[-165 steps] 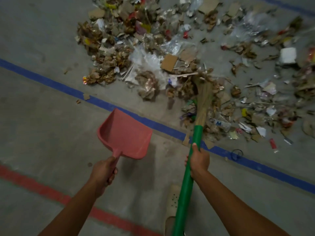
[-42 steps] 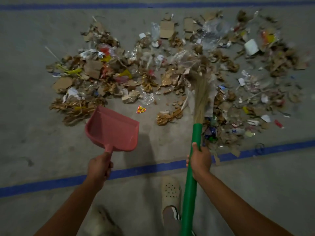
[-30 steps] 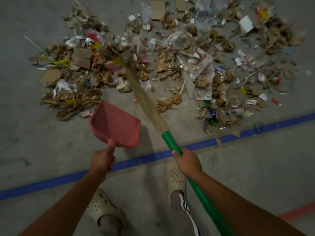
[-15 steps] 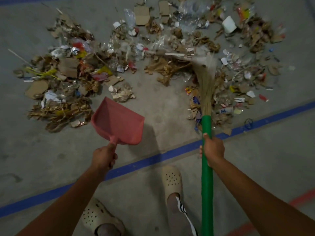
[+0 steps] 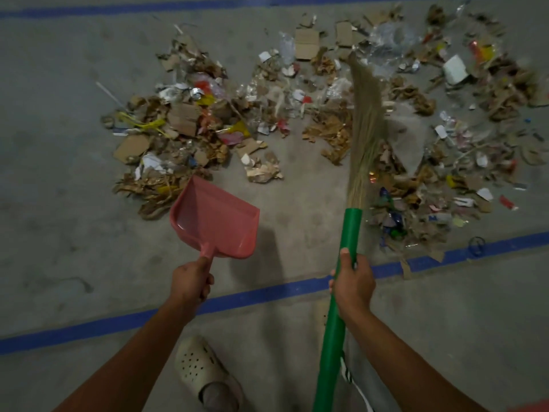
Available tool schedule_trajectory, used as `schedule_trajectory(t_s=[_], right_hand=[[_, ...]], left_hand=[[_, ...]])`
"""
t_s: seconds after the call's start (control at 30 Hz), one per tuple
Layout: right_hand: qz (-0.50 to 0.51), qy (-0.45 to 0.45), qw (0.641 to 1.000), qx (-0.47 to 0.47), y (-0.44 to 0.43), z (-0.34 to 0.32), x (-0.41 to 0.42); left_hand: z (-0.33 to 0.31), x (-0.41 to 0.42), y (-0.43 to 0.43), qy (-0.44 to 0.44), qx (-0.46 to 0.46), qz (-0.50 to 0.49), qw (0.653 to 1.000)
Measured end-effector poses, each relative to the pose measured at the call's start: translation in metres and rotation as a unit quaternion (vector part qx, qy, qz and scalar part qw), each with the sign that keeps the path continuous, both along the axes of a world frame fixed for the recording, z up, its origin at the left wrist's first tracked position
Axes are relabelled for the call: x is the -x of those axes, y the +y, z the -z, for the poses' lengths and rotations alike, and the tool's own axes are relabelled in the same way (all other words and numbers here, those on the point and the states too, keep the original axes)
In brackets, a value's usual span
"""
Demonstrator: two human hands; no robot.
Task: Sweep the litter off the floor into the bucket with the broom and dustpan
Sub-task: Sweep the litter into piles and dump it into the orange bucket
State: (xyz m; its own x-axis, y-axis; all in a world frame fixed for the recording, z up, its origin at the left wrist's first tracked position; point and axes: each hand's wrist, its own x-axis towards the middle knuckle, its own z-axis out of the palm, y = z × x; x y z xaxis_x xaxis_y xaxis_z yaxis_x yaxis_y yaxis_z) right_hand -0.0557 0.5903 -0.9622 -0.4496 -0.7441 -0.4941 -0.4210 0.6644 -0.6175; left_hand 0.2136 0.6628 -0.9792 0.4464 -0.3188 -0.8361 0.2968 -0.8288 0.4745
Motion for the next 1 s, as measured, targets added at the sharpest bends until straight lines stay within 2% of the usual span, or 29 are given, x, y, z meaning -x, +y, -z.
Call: schedule_trajectory(t_s=[0.13,0.27,0.33,0.43,0.5,0.57,0.63,0.7,0.87,1.0], right_hand=[[-0.079,-0.041,0.996,0.0,0.026,0.001,-0.07],[-0.224,-0.036,0.974,-0.022,0.054,0.005,-0.135],[-0.319,-0.019,0.946,-0.048,0.067,0.012,-0.163],[-0.45,0.021,0.887,-0.105,0.078,0.032,-0.203],[-0.507,0.034,0.849,-0.145,0.078,0.053,-0.226],[-0.529,0.067,0.825,-0.185,0.072,0.077,-0.24],[-0.494,0.098,0.835,-0.222,0.064,0.099,-0.241],[-0.417,0.11,0.868,-0.247,0.057,0.118,-0.23],[-0.253,0.101,0.931,-0.244,0.04,0.142,-0.162],[-0.12,0.087,0.961,-0.234,0.01,0.137,-0.091]], left_hand=[[0.0,-0.039,0.035,-0.01,-0.005,-0.032,0.999],[0.005,-0.08,0.077,-0.021,-0.014,-0.057,0.998],[0.009,-0.101,0.099,-0.025,-0.025,-0.062,0.997],[0.016,-0.129,0.128,-0.049,-0.04,-0.079,0.995],[0.022,-0.143,0.145,-0.062,-0.05,-0.096,0.992],[0.029,-0.151,0.157,-0.064,-0.06,-0.1,0.991],[0.035,-0.156,0.164,-0.076,-0.063,-0.089,0.991],[0.04,-0.155,0.165,-0.087,-0.064,-0.072,0.992],[0.053,-0.131,0.138,-0.083,-0.071,-0.028,0.994],[0.056,-0.096,0.1,-0.071,-0.054,0.003,0.996]])
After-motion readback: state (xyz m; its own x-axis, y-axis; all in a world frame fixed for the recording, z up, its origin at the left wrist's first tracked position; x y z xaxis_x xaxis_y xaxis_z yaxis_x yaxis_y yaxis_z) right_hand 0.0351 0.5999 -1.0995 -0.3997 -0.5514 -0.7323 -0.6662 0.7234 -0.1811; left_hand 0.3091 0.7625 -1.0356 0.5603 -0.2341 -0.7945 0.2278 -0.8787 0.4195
